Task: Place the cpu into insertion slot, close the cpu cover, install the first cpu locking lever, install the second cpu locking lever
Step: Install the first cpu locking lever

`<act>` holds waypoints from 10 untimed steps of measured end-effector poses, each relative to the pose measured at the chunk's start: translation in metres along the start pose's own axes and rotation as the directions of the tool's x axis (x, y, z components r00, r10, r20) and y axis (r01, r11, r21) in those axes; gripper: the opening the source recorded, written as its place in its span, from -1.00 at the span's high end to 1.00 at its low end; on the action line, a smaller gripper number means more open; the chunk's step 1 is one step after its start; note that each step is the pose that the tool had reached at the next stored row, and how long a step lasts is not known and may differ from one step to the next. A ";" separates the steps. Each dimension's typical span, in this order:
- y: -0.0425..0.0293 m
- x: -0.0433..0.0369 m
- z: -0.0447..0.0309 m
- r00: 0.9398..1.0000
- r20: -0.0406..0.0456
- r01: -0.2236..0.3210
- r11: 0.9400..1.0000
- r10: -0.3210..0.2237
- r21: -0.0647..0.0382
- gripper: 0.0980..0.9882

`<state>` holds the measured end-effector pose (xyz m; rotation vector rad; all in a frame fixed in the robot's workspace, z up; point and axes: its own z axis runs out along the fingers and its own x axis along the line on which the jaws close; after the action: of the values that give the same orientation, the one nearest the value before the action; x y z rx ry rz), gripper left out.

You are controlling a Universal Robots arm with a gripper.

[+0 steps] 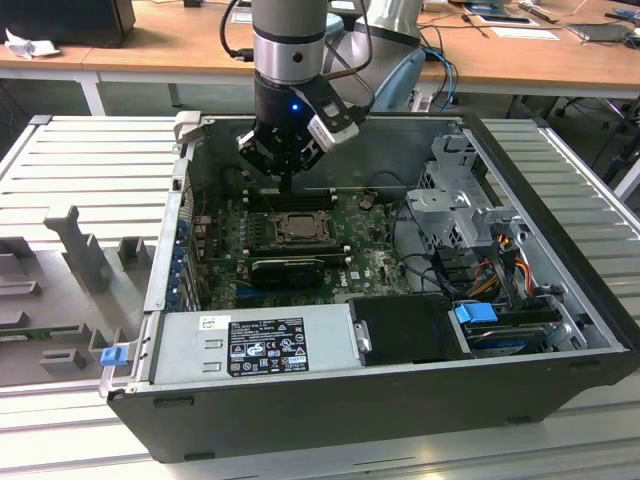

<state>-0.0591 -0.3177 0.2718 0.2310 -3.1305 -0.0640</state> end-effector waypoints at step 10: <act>0.0016 0.0121 0.0046 1.000 0.001 -0.019 1.000 0.019 0.000 0.98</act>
<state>-0.0713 -0.3177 0.2672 0.2016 -3.1329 -0.0639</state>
